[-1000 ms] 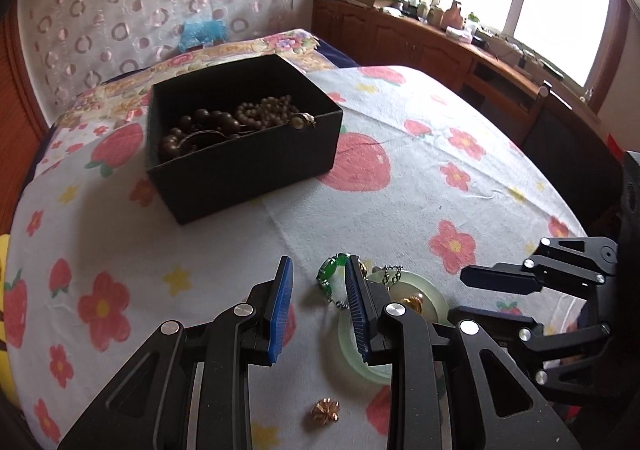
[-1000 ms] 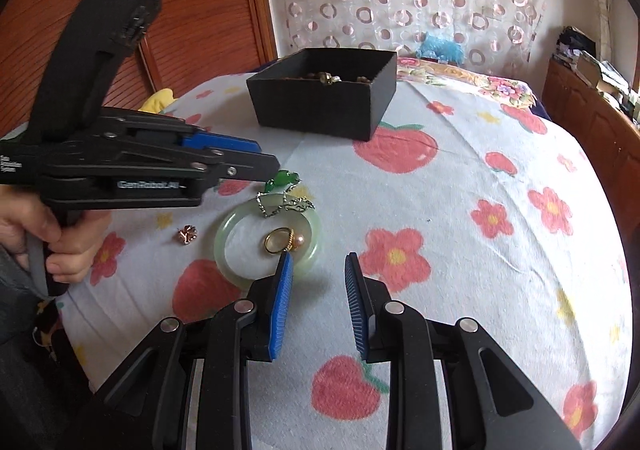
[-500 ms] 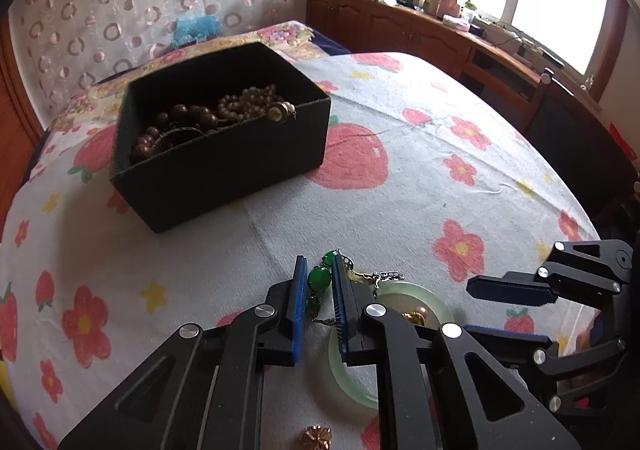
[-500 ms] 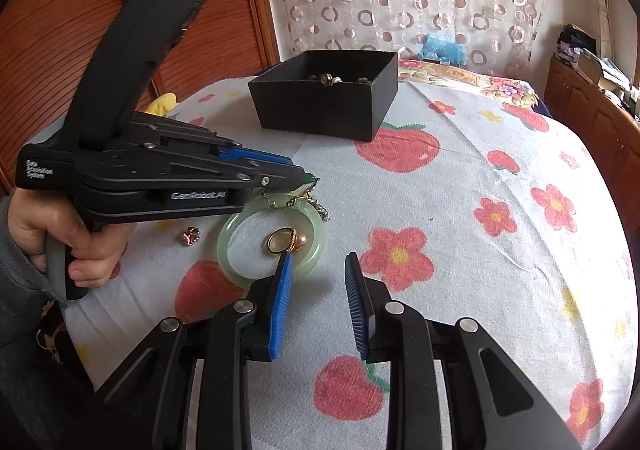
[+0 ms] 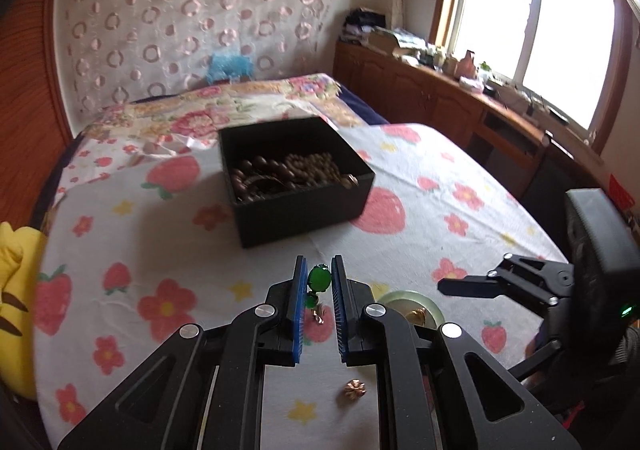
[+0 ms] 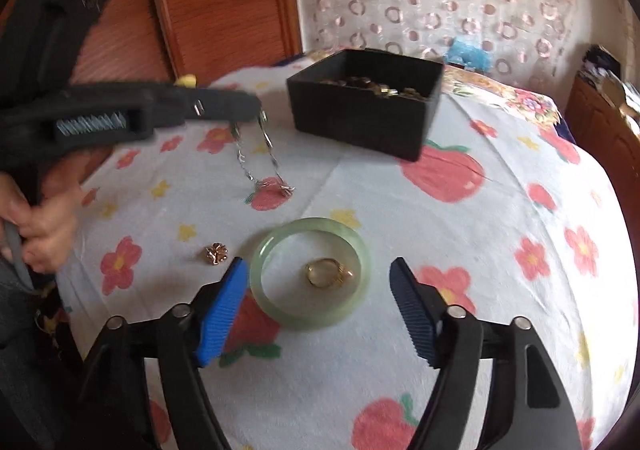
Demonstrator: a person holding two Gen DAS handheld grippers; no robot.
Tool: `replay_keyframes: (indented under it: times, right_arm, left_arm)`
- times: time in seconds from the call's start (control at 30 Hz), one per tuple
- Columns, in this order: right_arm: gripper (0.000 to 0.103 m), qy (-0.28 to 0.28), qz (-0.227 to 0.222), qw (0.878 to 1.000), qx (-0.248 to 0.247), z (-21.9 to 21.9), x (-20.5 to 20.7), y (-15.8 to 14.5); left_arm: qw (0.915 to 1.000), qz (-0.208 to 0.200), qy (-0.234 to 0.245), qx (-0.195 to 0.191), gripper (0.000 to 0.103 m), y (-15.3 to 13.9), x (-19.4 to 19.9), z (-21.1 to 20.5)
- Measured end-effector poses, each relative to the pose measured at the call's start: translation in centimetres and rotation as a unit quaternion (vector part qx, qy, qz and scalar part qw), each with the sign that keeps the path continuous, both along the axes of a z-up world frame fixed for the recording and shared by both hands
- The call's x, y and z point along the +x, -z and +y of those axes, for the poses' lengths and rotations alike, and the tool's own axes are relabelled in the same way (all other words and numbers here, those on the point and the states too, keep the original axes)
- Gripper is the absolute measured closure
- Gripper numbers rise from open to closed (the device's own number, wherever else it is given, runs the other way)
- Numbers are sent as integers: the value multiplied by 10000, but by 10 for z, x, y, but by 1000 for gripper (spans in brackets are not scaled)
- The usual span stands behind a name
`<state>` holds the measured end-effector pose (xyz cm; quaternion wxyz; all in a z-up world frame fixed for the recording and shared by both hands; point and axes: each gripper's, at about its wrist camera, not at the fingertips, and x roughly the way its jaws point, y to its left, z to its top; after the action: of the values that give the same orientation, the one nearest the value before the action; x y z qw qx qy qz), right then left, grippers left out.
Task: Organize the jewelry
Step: 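Lift the green pendant with the left gripper while the right grasps the jade bangle rim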
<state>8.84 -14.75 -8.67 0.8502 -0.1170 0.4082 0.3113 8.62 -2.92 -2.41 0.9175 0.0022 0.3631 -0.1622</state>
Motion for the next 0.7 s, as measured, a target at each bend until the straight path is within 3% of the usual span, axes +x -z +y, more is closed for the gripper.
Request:
replay_keyframes:
  times: [0.17, 0.37, 0.7]
  right_arm:
    - [26, -121, 48, 9991, -408, 15, 4, 8]
    - [29, -156, 22, 9991, -402, 13, 6, 4]
    - [29, 136, -573, 9983, 6, -10, 49, -57]
  left_arm:
    - [9999, -105, -115, -48, 92, -8, -2, 13]
    - [9996, -223, -162, -85, 92, -17, 5, 20]
    - [9979, -636, -139, 57, 92, -49, 39, 11]
